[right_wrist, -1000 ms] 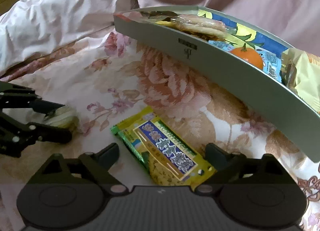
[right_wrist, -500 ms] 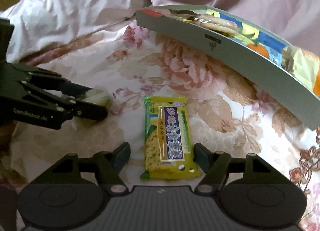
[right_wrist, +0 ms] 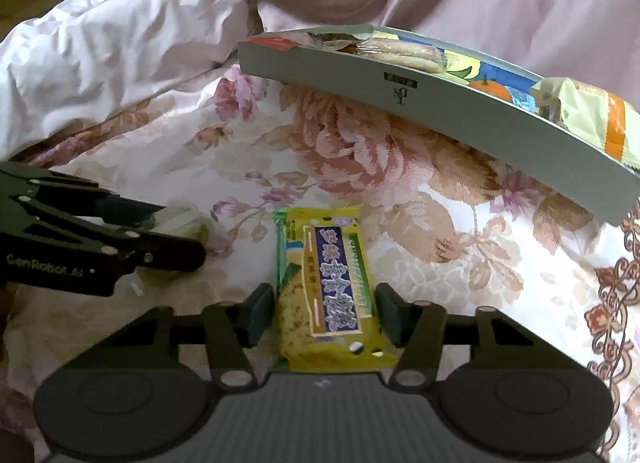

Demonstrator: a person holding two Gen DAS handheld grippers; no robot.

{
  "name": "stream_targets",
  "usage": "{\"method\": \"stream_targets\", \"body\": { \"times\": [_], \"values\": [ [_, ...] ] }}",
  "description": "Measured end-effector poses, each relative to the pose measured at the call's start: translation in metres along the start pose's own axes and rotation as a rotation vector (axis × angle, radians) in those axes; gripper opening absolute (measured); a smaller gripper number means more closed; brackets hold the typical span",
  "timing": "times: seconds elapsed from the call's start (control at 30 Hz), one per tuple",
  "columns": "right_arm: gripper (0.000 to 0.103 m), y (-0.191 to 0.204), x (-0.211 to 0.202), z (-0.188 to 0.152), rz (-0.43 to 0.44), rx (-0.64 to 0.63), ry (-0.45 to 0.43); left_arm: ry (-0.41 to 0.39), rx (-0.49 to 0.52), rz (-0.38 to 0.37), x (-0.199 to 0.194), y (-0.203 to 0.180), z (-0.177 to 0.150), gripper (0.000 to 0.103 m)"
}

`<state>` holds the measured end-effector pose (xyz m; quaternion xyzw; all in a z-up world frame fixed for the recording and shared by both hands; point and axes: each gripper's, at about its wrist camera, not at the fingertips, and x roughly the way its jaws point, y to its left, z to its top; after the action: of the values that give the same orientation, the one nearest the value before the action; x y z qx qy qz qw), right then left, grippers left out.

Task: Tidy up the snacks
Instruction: 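Lift and carry the cake and biscuit pack over the grey tray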

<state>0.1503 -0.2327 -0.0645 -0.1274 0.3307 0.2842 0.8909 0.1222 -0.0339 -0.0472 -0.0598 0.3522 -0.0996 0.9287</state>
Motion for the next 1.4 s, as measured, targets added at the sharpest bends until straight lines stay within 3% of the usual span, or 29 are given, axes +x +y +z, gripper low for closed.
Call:
{"method": "stream_targets", "body": {
  "times": [0.43,0.77,0.97,1.03,1.27,1.4],
  "values": [
    [0.052,0.027,-0.020,-0.021,-0.097,-0.005,-0.028,0.000,0.018,0.004,0.000,-0.004,-0.002,0.052],
    [0.060,0.018,-0.015,-0.017,-0.060,0.040,0.009,0.024,0.070,0.017,0.002,-0.010,-0.004,0.055],
    [0.059,0.019,-0.015,-0.018,-0.064,0.047,0.007,0.023,0.072,0.020,0.002,-0.010,-0.004,0.053],
    [0.055,0.022,-0.016,-0.018,-0.069,0.043,0.004,0.022,0.074,0.022,0.002,-0.010,-0.005,0.052],
    [0.052,0.032,-0.021,-0.023,-0.109,-0.007,-0.024,-0.005,0.047,0.015,-0.001,-0.010,-0.006,0.051],
    [0.052,0.045,-0.024,-0.025,-0.164,-0.111,-0.047,-0.018,0.031,0.006,-0.003,-0.010,-0.006,0.051]
  ]
}}
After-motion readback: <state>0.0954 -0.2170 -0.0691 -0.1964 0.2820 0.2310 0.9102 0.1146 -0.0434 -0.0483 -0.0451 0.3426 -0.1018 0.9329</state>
